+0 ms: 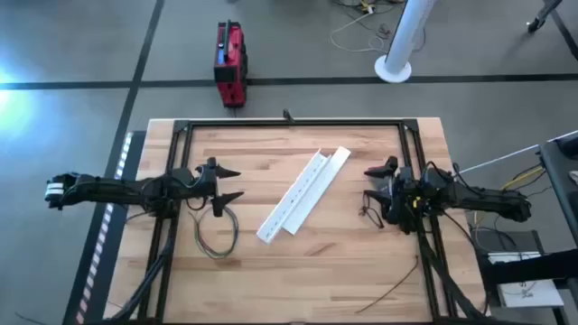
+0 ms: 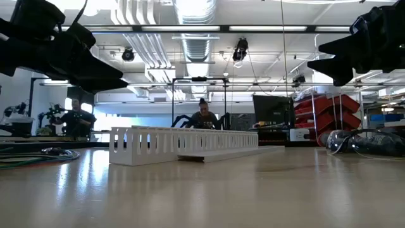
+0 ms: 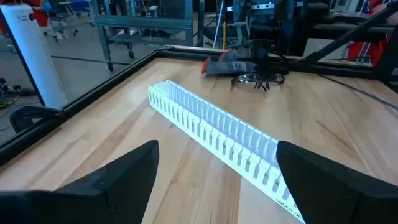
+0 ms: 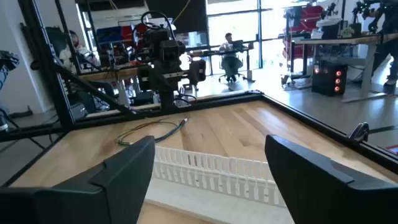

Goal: Ziptie cables

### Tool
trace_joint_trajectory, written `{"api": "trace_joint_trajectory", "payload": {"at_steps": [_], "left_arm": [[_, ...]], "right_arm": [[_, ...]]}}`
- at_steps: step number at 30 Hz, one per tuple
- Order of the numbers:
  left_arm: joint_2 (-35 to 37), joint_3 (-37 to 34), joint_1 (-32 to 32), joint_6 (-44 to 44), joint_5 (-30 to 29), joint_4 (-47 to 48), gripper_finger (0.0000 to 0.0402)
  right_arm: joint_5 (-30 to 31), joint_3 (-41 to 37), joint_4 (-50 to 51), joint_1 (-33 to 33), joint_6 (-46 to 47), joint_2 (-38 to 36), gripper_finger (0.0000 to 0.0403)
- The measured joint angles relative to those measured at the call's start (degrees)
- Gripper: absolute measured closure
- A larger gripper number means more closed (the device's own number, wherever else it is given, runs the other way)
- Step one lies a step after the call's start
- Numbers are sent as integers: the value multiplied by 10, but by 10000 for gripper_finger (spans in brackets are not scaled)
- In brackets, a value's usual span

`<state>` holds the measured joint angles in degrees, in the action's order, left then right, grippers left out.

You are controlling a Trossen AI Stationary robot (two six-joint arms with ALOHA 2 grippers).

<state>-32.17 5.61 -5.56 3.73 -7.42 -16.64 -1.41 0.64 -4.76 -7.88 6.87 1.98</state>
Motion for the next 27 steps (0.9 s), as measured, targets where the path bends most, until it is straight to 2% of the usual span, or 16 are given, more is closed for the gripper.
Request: {"api": "trace_joint_trajectory", "payload": {"at_steps": [10,27], "left_arm": [[0,0,0,0,0,0,90],[0,0,0,0,0,0,90]], "right_arm": [[0,0,0,0,0,0,94],[0,0,0,0,0,0,118]]}}
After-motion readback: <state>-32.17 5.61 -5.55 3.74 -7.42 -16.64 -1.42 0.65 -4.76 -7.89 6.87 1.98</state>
